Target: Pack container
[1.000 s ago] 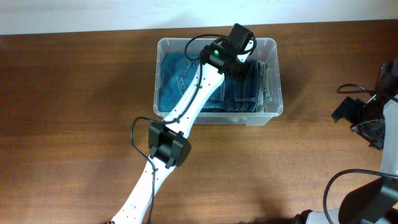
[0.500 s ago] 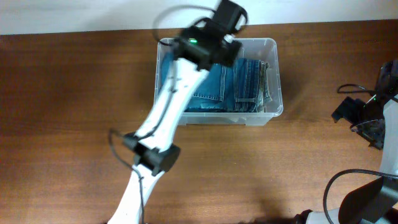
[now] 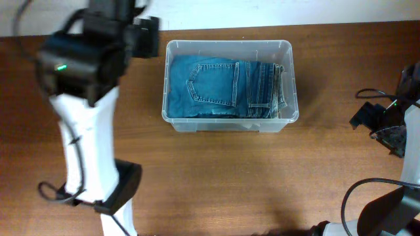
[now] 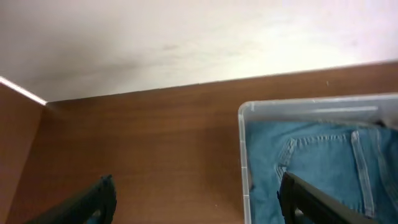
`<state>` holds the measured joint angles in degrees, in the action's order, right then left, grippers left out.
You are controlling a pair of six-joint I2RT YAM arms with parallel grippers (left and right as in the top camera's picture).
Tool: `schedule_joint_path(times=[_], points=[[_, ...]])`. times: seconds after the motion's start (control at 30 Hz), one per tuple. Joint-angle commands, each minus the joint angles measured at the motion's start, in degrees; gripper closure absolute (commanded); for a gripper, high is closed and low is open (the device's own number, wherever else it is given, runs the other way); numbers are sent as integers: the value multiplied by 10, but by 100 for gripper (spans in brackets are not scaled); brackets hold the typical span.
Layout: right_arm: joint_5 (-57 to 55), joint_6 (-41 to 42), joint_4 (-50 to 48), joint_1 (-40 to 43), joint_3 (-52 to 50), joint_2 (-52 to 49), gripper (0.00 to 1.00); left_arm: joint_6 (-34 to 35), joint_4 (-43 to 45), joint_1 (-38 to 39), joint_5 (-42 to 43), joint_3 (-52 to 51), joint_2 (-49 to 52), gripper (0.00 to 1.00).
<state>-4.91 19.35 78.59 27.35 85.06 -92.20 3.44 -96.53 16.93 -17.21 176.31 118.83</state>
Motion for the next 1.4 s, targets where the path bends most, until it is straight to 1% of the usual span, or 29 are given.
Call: schedule_joint_path(times=[0.0, 0.1, 0.2, 0.23, 0.3, 0.43, 0.5, 0.7, 0.9, 1.1, 1.17, 1.27, 1.37], points=[[-1, 5, 0, 0, 0, 0, 1, -5, -2, -28, 81, 3, -56, 15], [-1, 5, 0, 0, 0, 0, 2, -5, -2, -45, 139, -5, -94, 13], [-1, 5, 0, 0, 0, 0, 2, -21, -2, -48, 145, -38, -139, 13], [-1, 5, 0, 0, 0, 0, 2, -29, -2, -48, 145, -57, -156, 8], [-1, 5, 0, 0, 0, 0, 2, -31, -2, -48, 145, -99, -189, 6], [-1, 5, 0, 0, 0, 0, 2, -31, -2, -48, 147, -224, -264, 5], [-1, 5, 0, 0, 0, 0, 2, -31, -2, -48, 149, -292, -302, 1], [-1, 5, 0, 0, 0, 0, 2, -31, 15, -48, 151, -503, -429, 1], [-1, 5, 0, 0, 0, 0, 2, -24, 113, -48, 155, -714, -592, 1], [-1, 5, 0, 0, 0, 0, 2, -23, 215, -48, 196, -914, -767, 1], [-1, 5, 0, 0, 0, 0, 2, -6, 247, -48, 201, -979, -823, 1], [-1, 5, 0, 0, 0, 0, 2, 4, 292, -48, 209, -1064, -887, 1], [-1, 5, 0, 0, 0, 0, 1, 20, 325, -48, 223, -1131, -921, 1]])
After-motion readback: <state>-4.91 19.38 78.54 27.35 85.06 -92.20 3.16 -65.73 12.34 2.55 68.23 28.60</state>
